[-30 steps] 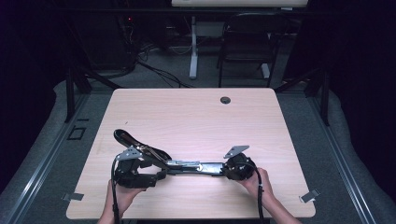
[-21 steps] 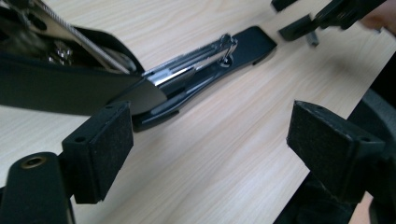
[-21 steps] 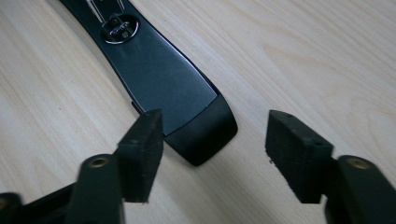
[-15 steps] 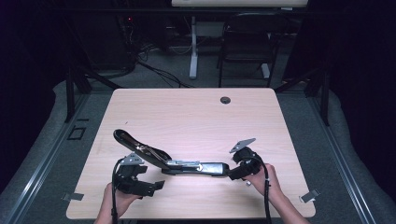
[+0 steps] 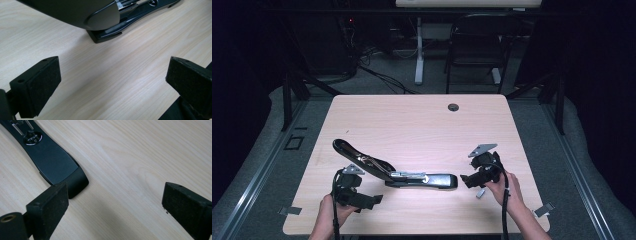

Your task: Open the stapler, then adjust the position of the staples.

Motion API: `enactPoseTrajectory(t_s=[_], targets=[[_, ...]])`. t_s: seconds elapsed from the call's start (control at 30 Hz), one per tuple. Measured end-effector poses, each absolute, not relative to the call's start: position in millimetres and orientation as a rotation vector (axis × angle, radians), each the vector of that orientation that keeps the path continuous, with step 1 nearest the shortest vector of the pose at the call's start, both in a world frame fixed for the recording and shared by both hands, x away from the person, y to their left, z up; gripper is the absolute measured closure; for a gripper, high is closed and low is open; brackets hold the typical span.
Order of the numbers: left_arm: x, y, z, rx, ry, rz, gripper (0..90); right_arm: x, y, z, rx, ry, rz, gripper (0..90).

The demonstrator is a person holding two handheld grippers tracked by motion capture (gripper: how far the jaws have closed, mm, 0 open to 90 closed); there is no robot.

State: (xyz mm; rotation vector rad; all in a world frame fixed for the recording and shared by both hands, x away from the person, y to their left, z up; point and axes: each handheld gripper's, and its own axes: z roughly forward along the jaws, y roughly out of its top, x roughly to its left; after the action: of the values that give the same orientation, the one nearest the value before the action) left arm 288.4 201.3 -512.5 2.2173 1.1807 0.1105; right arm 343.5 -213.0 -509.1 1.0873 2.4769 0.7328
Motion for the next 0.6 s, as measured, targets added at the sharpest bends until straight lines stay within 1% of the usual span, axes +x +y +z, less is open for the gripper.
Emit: enactPoseTrajectory(t_s=[0.07, 0.13, 0.27, 0.33, 0.4, 0.6], targets=[[289, 202, -513, 2.219, 1.181, 0.107, 0.1, 346, -219, -507, 1.115, 2.481, 0.716, 5.2], [289, 203, -513, 2.222, 1.177, 0.102, 0.1, 349, -224, -508, 1.168, 2.496, 0.701, 0.0], [291, 204, -515, 2.222, 1.184, 0.093, 0.1, 353, -232, -506, 1.263, 2.502, 0.675, 0.0], [292, 205, -515, 2.226, 1.188, 0.095, 0.1, 355, -237, -506, 1.294, 2.515, 0.648, 3.5], [292, 206, -515, 2.222, 1.192, 0.097, 0.1, 355, -240, -506, 1.331, 2.529, 0.646, 11.4], [293, 208, -516, 2.216, 1.207, 0.093, 0.1, 354, -240, -510, 1.395, 2.592, 0.597, 13.5]])
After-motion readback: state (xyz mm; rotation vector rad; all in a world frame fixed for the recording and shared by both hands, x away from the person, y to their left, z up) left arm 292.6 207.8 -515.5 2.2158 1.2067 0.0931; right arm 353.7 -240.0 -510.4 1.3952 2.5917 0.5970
